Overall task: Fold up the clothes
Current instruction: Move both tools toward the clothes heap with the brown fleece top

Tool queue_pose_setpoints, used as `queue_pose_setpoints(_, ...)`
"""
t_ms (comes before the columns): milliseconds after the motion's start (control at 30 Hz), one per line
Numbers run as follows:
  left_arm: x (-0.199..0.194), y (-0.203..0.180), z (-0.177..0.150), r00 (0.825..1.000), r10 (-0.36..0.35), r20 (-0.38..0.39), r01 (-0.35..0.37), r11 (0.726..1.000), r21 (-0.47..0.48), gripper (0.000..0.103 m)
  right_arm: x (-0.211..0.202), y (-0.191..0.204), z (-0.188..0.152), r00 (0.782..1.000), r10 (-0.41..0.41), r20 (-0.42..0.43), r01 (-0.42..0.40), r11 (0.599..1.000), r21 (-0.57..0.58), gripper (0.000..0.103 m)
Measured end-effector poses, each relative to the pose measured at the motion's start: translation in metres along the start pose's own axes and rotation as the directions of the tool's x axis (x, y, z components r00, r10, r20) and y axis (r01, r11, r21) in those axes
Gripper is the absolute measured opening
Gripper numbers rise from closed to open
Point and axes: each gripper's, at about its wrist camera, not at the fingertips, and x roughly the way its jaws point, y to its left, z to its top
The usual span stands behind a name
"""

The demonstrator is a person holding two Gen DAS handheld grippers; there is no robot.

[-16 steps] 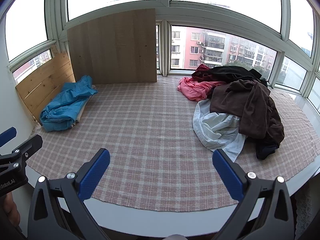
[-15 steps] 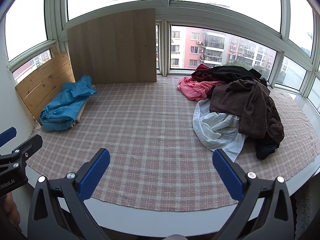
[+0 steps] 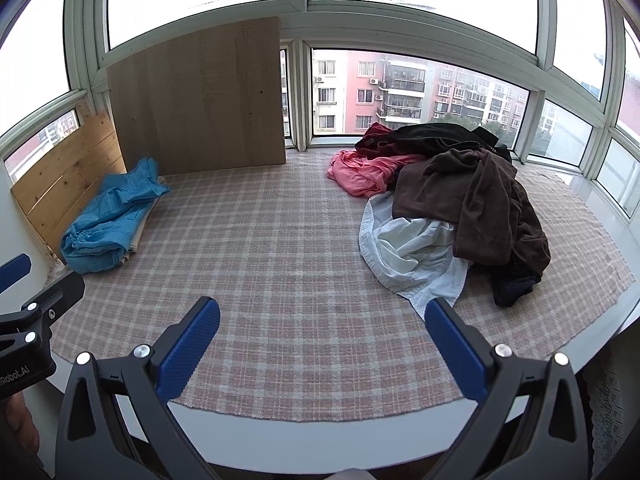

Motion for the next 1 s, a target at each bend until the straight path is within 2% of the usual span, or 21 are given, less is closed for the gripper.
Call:
queue_pose_setpoints(433,0.022,-0.036,0.02,0.994,-0.112,-0.004,0.112,0.988,0.108,0.102,0.005,-0.035,0.005,0.993,-0.121,-0.013,0.122,0.987,0.102,0.103)
queue_pose_setpoints(1000,0.06,-0.068,0.062,0.969,-0.248,0.005,0.24,0.943,0.228,0.102,0.023,-0.048,0.029,0.965,-0.261,-0.008,0.258,0.948,0.185,0.103)
